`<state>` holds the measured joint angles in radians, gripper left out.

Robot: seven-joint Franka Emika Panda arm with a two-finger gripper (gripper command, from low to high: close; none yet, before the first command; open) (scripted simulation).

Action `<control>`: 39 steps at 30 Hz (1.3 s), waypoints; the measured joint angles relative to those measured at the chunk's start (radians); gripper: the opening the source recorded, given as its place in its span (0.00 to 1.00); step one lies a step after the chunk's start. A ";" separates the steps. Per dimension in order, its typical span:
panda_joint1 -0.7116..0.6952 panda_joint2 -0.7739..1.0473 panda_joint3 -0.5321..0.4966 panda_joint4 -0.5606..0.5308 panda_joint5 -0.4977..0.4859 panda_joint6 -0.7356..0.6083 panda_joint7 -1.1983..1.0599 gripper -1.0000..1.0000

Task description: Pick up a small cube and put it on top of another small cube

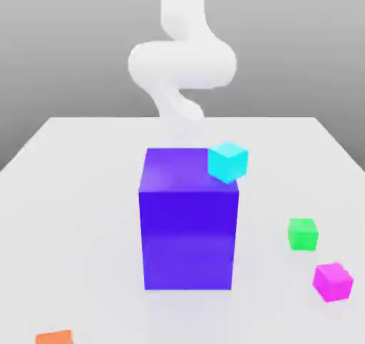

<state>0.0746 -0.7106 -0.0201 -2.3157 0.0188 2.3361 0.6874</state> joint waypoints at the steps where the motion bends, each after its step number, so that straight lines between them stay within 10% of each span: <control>1: 0.031 0.039 -0.008 -0.007 0.009 0.016 -0.049 0.50; 17: 0.379 0.610 0.004 -0.106 0.126 0.244 -0.765 0.50; 31: 0.521 1.097 0.050 -0.143 -0.060 0.511 -1.029 0.50; 32: 0.522 1.129 0.048 -0.137 -0.063 0.535 -1.028 0.00; 39: 0.523 1.134 0.047 -0.137 -0.064 0.537 -1.027 0.00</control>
<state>0.5976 0.4230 0.0273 -2.4523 -0.0455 2.8734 -0.3396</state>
